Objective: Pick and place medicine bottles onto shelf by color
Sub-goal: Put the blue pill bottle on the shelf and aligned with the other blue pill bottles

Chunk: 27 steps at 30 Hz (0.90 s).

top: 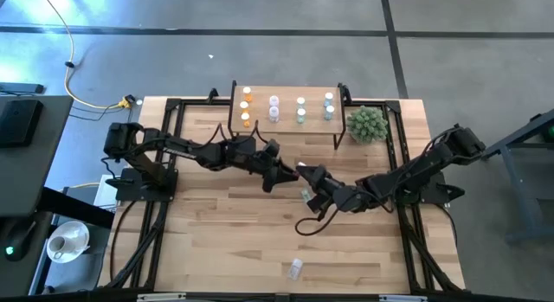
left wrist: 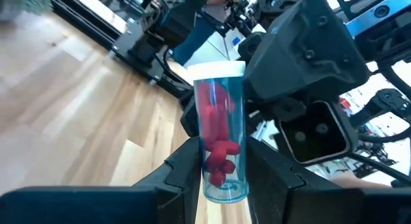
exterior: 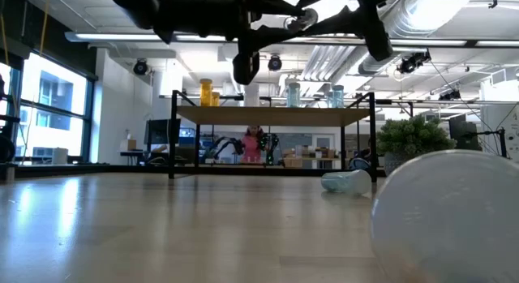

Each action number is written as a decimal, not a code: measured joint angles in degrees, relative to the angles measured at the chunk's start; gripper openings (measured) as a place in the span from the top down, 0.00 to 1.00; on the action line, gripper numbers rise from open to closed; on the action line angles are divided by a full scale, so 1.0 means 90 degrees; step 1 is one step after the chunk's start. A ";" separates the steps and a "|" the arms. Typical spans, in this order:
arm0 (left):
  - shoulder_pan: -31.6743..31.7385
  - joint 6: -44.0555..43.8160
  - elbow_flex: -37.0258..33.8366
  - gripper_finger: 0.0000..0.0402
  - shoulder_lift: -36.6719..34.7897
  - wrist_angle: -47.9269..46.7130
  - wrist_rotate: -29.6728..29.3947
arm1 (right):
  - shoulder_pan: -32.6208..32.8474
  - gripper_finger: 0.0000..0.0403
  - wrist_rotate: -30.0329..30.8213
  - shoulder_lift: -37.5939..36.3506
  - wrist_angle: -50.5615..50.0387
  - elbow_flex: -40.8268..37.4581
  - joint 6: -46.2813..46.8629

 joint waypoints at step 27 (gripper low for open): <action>0.0935 0.2435 0.0010 0.76 -0.0002 0.0311 0.0114 | -0.0255 0.53 0.0899 -0.0012 0.2438 0.0495 0.0679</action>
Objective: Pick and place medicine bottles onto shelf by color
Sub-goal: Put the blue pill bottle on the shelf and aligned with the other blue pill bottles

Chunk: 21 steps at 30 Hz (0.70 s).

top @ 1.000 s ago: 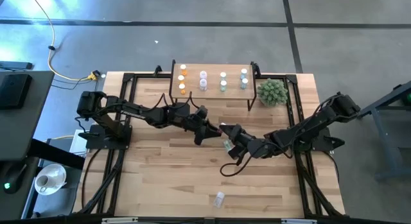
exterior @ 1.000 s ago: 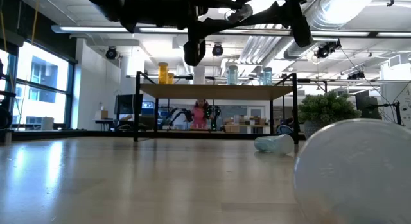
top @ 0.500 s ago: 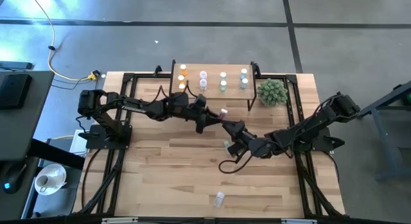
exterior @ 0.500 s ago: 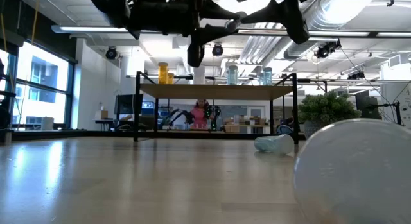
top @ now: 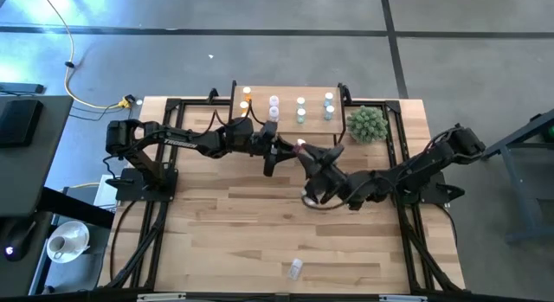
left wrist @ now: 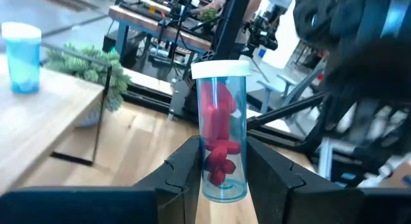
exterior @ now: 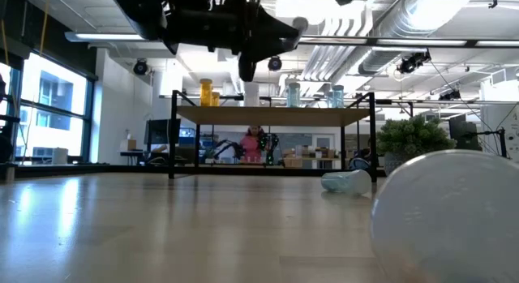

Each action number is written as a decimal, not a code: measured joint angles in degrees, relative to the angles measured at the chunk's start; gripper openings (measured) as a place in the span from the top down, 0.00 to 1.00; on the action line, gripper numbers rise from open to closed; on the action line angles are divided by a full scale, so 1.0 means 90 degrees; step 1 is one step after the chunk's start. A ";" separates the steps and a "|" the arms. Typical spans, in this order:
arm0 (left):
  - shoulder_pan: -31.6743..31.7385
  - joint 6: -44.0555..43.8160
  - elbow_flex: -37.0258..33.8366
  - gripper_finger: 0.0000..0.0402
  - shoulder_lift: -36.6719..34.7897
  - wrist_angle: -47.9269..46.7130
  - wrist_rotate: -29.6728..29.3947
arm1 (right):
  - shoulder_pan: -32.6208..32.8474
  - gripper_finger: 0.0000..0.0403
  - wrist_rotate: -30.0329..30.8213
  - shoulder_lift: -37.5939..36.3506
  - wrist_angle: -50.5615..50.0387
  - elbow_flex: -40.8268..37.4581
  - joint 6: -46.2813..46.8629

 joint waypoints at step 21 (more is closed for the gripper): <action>-0.0938 0.1518 -0.0002 0.76 0.0000 0.0054 -0.0168 | -0.0268 0.53 0.0162 0.0000 -0.6539 0.3942 0.4709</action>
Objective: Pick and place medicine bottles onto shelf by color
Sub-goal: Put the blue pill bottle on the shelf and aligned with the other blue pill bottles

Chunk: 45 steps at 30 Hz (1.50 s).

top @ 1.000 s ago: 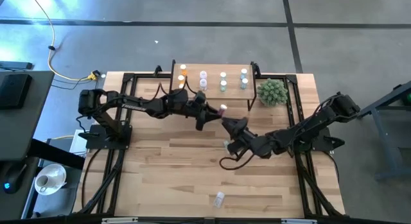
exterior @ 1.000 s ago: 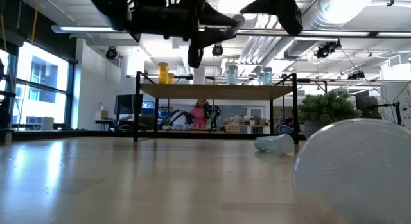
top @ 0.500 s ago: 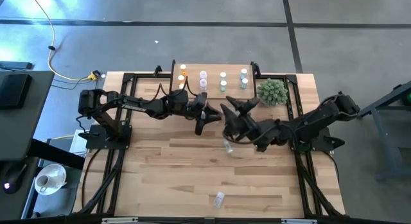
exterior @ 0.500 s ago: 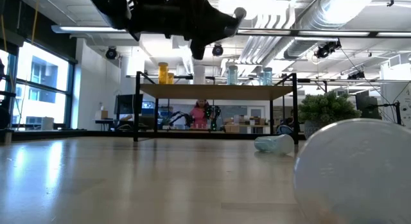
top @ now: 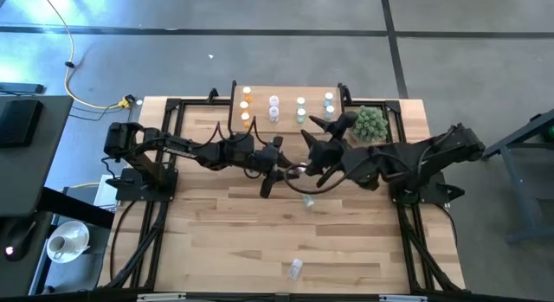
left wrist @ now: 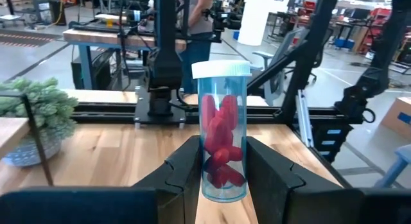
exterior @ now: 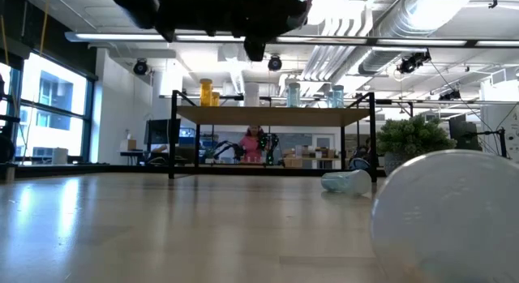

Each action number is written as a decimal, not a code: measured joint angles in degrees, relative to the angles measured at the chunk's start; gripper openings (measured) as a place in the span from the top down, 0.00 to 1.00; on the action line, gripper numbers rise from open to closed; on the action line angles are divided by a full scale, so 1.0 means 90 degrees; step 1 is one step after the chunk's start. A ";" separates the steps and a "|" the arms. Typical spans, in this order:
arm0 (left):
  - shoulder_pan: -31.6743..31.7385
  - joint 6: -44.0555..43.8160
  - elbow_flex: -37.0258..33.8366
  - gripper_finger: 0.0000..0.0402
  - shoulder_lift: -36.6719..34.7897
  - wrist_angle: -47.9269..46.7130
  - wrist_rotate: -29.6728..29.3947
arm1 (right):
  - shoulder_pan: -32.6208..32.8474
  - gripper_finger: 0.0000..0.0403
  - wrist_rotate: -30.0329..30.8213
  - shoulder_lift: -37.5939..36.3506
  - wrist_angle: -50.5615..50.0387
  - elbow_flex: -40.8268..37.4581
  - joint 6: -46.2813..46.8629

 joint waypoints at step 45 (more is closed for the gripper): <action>-0.0781 0.0141 -0.0010 0.76 0.0000 0.0256 -0.1039 | -0.1140 0.53 -0.6833 -0.0006 -0.3076 0.0193 0.3626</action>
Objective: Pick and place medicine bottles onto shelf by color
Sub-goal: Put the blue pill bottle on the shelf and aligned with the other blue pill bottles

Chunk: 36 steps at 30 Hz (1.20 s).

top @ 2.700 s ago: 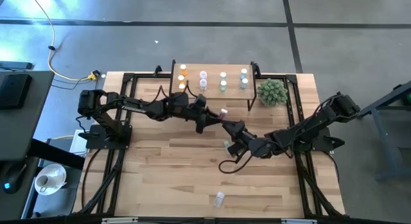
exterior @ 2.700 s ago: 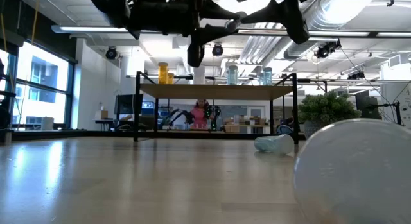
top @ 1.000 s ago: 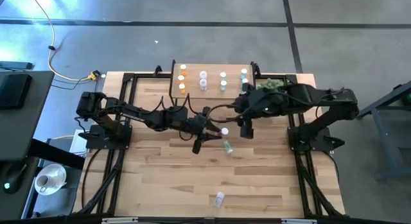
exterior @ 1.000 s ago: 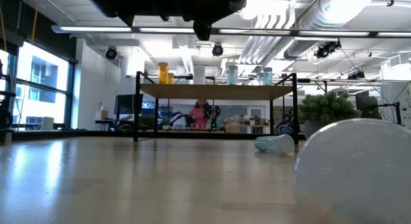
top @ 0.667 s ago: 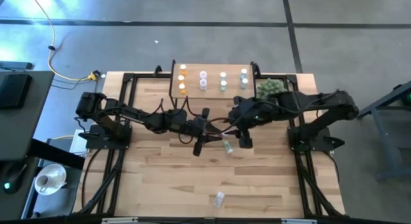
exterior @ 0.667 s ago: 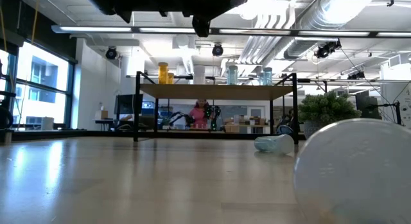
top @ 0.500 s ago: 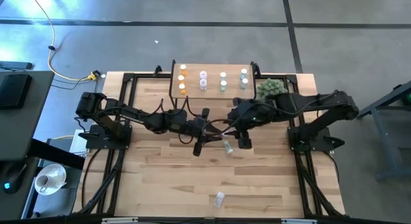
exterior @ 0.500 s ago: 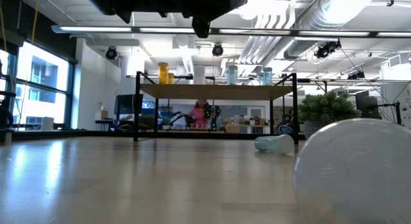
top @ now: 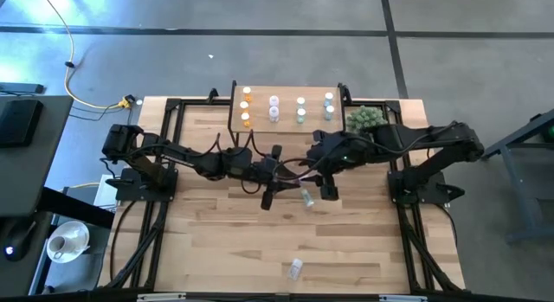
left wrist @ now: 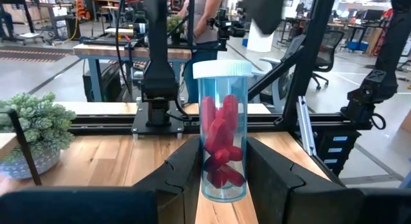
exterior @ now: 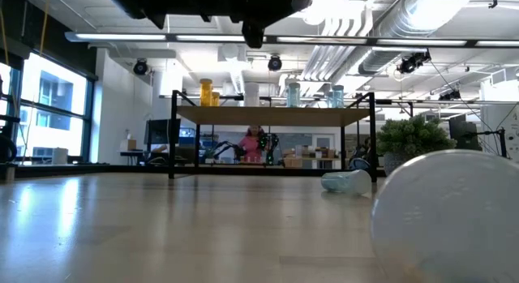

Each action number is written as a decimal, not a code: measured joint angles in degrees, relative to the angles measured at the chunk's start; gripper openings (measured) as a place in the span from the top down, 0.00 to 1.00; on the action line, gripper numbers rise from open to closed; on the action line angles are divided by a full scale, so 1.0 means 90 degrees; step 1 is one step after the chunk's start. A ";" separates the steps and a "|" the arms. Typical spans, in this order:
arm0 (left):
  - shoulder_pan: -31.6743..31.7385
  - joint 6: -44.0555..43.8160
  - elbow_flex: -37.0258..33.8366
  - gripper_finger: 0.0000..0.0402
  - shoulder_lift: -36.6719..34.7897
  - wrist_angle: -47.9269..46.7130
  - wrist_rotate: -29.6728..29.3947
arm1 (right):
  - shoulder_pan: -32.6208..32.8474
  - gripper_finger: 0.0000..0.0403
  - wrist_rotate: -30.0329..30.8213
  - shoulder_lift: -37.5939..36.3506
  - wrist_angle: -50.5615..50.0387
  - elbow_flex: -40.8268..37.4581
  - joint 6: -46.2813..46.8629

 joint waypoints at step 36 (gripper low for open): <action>-0.0010 0.0012 0.0010 0.76 -0.0002 0.0207 -0.0037 | 0.0005 0.56 -0.0127 0.0208 0.0001 -0.0190 0.0176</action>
